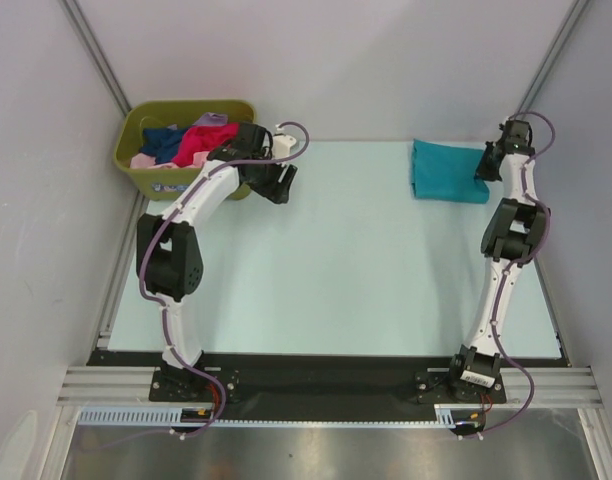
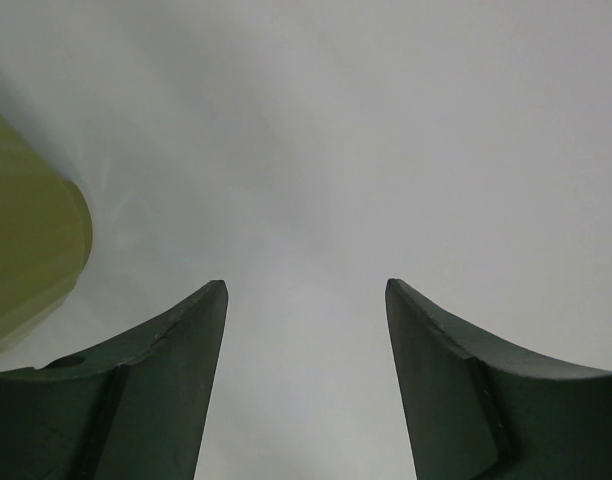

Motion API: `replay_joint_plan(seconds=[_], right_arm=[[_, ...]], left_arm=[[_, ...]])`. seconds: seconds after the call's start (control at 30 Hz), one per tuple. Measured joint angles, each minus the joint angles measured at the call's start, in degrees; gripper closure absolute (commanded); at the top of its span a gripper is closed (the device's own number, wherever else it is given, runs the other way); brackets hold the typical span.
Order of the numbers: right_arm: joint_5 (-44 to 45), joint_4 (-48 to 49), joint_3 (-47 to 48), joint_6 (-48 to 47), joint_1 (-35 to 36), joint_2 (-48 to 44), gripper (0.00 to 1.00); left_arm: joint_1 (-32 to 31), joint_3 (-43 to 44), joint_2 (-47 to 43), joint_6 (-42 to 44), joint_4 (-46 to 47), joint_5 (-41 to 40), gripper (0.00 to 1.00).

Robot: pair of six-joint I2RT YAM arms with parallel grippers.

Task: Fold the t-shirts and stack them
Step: Neatly place the folded tshirt to the corner

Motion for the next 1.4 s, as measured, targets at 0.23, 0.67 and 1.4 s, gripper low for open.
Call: replay_joint_plan(seconds=[0.23, 0.67, 1.4], right_arm=[[4.52, 3.96, 0.87, -6.01, -2.43, 1.57, 1.00], [8.09, 13.77, 2.27, -10.62, -2.82, 4.39, 0.33], [7.87, 28.39, -2.19, 2.54, 10.75, -4.76, 1.00]], left_arm=[[0.04, 1.01, -0.24, 0.87, -1.73, -1.33, 0.29], [0.07, 1.38, -0.24, 2.14, -3.10, -4.26, 0.29], [0.48, 2.56, -0.22, 2.64, -3.80, -4.02, 0.28]])
